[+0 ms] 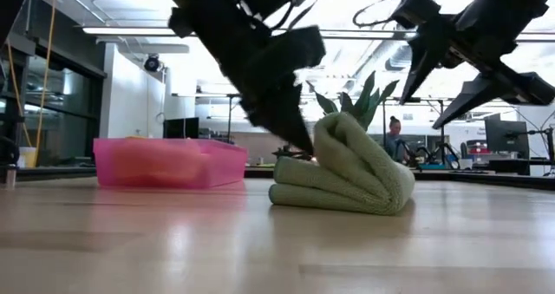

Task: Fold microfiber towels
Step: Fold the green microfiber towel

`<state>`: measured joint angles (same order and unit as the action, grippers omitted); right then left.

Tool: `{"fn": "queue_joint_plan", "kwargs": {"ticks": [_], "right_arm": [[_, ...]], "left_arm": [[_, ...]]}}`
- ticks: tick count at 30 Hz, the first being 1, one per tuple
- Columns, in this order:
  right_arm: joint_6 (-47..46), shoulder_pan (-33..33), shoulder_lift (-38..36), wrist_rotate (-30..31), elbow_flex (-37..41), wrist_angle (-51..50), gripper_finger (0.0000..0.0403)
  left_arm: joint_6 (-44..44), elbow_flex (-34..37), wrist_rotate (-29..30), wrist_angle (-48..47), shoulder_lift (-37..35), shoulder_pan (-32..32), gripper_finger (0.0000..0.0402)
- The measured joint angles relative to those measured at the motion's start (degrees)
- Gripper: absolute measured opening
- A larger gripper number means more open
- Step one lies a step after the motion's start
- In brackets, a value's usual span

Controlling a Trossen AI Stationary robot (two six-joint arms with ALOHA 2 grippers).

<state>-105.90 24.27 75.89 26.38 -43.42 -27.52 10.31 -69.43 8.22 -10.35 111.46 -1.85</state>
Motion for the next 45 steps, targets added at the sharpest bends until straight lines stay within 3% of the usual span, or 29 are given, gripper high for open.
{"fn": "queue_joint_plan", "kwargs": {"ticks": [5, 8, 12, 15, 22, 31, 40, 45], "right_arm": [[1.37, 0.09, -1.37, 0.46, 0.0, -0.37, 0.0217], [1.87, 0.14, -1.74, 0.69, 0.02, -0.69, 0.0217], [2.46, 0.36, -1.72, 1.15, 0.02, -0.74, 0.0217], [2.46, 0.52, -1.85, 1.47, 0.02, -1.47, 0.0217], [3.04, 0.61, -2.24, 1.61, 0.02, -1.61, 0.0217], [3.36, 0.61, -2.51, 1.67, 0.04, -2.72, 0.0217], [3.27, 0.61, -2.51, 1.85, 0.04, -3.36, 0.0217], [3.1, 0.61, -2.51, 1.84, 0.04, -4.14, 0.0217]], "left_arm": [[-0.82, 0.02, 0.68, -4.14, -4.1, 0.33, 0.0], [-1.49, -0.25, 2.11, -1.52, -6.76, 0.39, 0.0], [-1.34, -0.13, -4.19, 7.41, -7.27, 0.0, 0.0], [0.09, -0.4, -9.42, 14.68, -5.02, -1.11, 0.0], [4.16, -0.24, -11.58, 16.33, 3.2, -3.94, 0.0], [0.02, -0.15, -8.76, 1.97, 3.55, -4.56, 0.0], [-1.54, -0.15, -8.01, 1.11, 4.04, -4.52, 0.0], [-4.96, -0.11, -8.23, -4.71, -0.31, -3.64, 0.0]]}}
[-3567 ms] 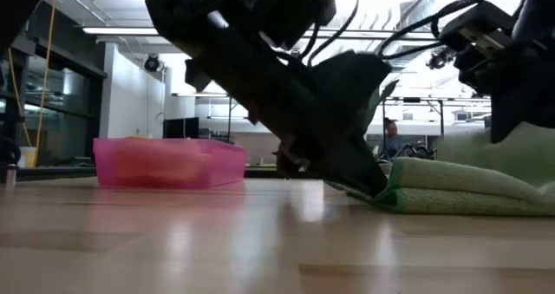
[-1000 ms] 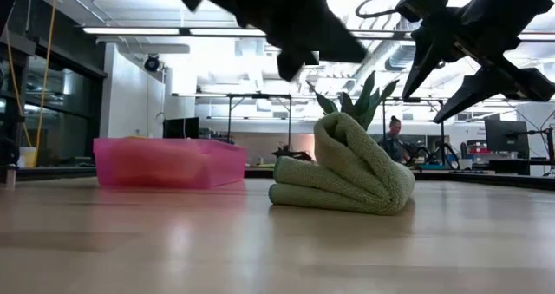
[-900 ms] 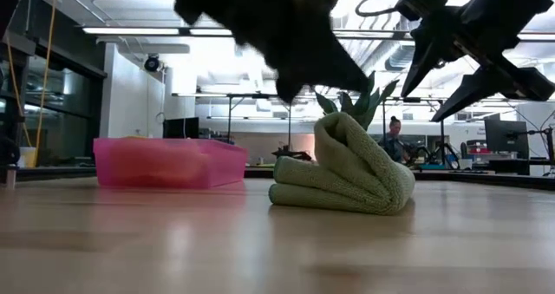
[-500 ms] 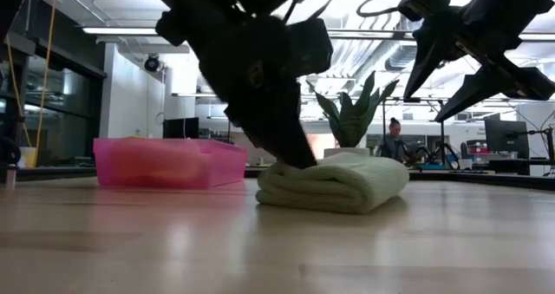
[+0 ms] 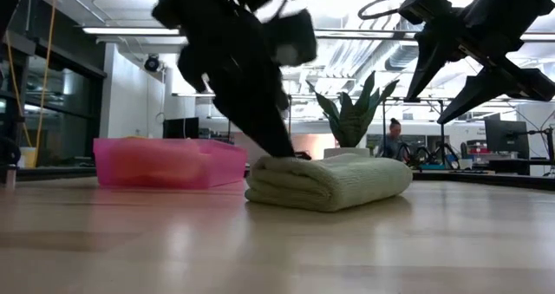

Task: Fold microfiber towels
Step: Fold the green microfiber towel, then put the folded green microfiber towel into the pink bin

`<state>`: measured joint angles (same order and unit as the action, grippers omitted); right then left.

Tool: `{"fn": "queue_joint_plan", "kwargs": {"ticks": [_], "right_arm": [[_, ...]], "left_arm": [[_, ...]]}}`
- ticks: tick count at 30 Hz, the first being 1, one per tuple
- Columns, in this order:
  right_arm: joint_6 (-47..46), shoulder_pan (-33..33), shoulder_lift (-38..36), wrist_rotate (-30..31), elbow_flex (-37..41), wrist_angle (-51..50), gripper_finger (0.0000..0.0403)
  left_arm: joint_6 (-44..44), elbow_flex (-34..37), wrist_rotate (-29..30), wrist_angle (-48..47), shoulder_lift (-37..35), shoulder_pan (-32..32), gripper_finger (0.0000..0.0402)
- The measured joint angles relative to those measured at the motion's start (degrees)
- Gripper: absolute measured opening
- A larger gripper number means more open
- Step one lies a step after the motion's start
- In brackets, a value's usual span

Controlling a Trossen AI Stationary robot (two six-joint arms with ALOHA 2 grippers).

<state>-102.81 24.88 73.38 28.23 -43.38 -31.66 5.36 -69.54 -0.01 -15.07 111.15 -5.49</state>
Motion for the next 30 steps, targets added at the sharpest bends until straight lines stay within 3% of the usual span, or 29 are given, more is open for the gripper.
{"fn": "queue_joint_plan", "kwargs": {"ticks": [9, 18, 26, 30], "right_arm": [[0.0, 0.0, 0.0, -0.02, 0.0, -0.38, 0.0217], [-0.19, 0.0, 0.0, -0.89, 0.0, -0.23, 0.0217], [-0.18, 0.0, 0.0, -0.97, 0.0, -0.21, 0.0217], [1.11, 0.0, 0.0, -2.59, 0.0, -0.37, 0.0217]], "left_arm": [[-7.41, -0.11, 5.76, -4.66, -10.01, 4.11, 0.0], [0.76, 0.07, 1.57, -6.69, -2.76, 8.23, 0.0], [8.13, -0.28, -2.13, -5.65, 3.61, 4.97, 0.0], [13.31, -0.19, -0.22, -4.77, 3.88, 1.86, 0.0]]}}
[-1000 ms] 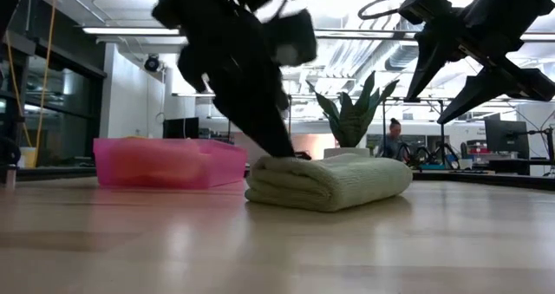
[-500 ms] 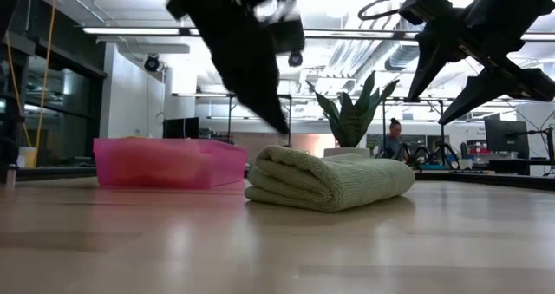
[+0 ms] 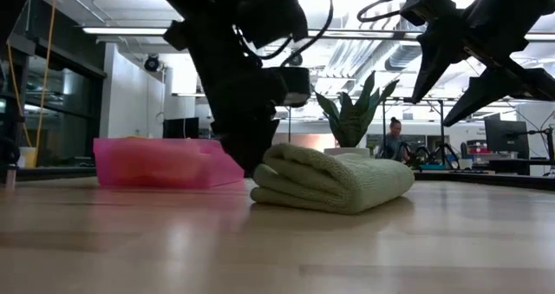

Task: Fold microfiber towels
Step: Put the folded green microfiber towel into the pink bin

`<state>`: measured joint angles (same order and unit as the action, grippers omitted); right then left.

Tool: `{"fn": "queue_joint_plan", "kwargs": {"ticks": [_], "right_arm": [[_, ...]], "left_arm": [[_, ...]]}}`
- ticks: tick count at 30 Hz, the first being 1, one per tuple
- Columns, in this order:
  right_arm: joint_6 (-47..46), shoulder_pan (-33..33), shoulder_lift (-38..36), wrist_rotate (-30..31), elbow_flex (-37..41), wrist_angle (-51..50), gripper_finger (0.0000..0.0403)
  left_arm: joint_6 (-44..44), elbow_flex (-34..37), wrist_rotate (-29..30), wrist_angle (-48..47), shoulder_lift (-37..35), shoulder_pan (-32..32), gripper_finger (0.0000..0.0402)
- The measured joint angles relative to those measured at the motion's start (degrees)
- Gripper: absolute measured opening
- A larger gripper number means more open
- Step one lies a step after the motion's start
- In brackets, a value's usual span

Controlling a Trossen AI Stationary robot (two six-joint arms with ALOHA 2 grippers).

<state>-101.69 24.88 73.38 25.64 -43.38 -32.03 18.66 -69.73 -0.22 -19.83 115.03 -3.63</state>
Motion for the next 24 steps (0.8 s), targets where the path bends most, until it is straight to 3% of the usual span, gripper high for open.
{"fn": "queue_joint_plan", "kwargs": {"ticks": [6, 11, 17, 24], "right_arm": [[2.55, 0.02, 0.0, -5.12, 0.0, -0.54, 0.0217], [6.39, 0.02, 0.0, -9.33, 0.0, -0.5, 0.0217], [13.09, 0.39, 0.0, -15.43, 1.55, 3.45, 0.0217], [9.3, 0.66, 0.47, -13.44, 11.26, 23.06, 0.0217]], "left_arm": [[9.03, 0.23, -2.94, 8.62, 1.15, -5.69, 0.0], [13.36, -0.05, -0.9, 14.29, 2.77, -8.23, 0.0], [9.33, 0.22, -0.4, 6.86, -1.09, -7.34, 0.0], [-2.98, 0.18, 5.35, -7.9, -14.41, -5.67, 0.0]]}}
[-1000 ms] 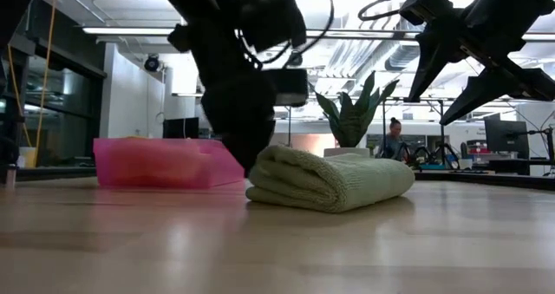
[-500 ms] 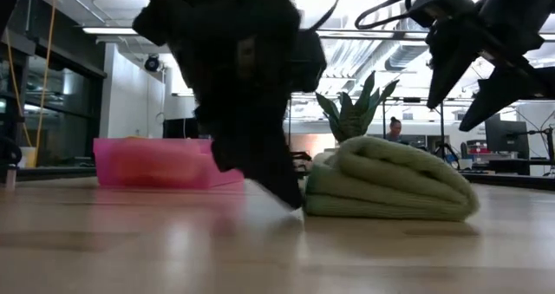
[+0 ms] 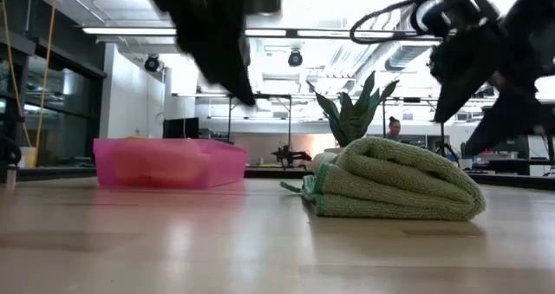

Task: Fold microfiber towels
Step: Put the folded green microfiber towel into the pink bin

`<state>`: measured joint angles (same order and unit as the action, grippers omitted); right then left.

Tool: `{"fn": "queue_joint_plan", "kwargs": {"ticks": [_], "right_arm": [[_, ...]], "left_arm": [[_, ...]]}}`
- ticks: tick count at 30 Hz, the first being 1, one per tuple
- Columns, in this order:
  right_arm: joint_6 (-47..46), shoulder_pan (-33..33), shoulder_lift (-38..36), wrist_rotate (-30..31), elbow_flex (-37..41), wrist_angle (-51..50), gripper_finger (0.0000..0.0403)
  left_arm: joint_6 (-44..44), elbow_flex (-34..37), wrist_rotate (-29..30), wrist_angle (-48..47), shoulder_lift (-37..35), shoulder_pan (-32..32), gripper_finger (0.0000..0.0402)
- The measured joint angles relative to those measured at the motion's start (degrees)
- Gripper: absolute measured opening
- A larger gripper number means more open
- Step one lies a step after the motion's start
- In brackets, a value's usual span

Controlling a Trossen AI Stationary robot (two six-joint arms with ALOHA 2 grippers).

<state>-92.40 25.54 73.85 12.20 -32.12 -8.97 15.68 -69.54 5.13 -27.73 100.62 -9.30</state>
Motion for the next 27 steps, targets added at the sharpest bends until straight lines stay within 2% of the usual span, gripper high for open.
{"fn": "queue_joint_plan", "kwargs": {"ticks": [4, 7, 10, 14, 18, 19, 27], "right_arm": [[-5.36, -0.08, 0.67, 3.12, 4.75, 7.44, 0.0217], [-6.75, -0.15, 1.59, 3.98, 6.49, 11.94, 0.0217], [-6.76, -0.15, 3.43, 3.61, 6.46, 13.41, 0.0217], [-6.74, -0.44, 7.92, 1.73, 5.9, 18.7, 0.0217], [-7.98, -0.79, 12.52, 1.24, 5.75, 23.42, 0.0217], [-8.3, -0.95, 13.9, 1.36, 5.32, 24.13, 0.0217], [-9.24, -2.01, 19.84, 1.84, 3.25, 31.26, 0.0217]], "left_arm": [[-3.49, 1.78, 2.45, 4.7, -8.78, 0.49, 0.0], [-3.84, 8.16, 0.51, 19.57, -15.1, 0.72, 0.0], [0.04, 16.57, -3.19, 35.51, -20.66, 1.12, 0.0], [7.38, 27.02, -2.35, 50.03, -26.03, 1.1, 0.0], [12.86, 33.03, 1.28, 57.64, -29.96, 1.06, 0.0], [13.58, 34.29, 2.19, 57.14, -31.06, 0.96, 0.0], [13.84, 34.99, 2.85, 57.3, -32.09, 0.94, 0.0]]}}
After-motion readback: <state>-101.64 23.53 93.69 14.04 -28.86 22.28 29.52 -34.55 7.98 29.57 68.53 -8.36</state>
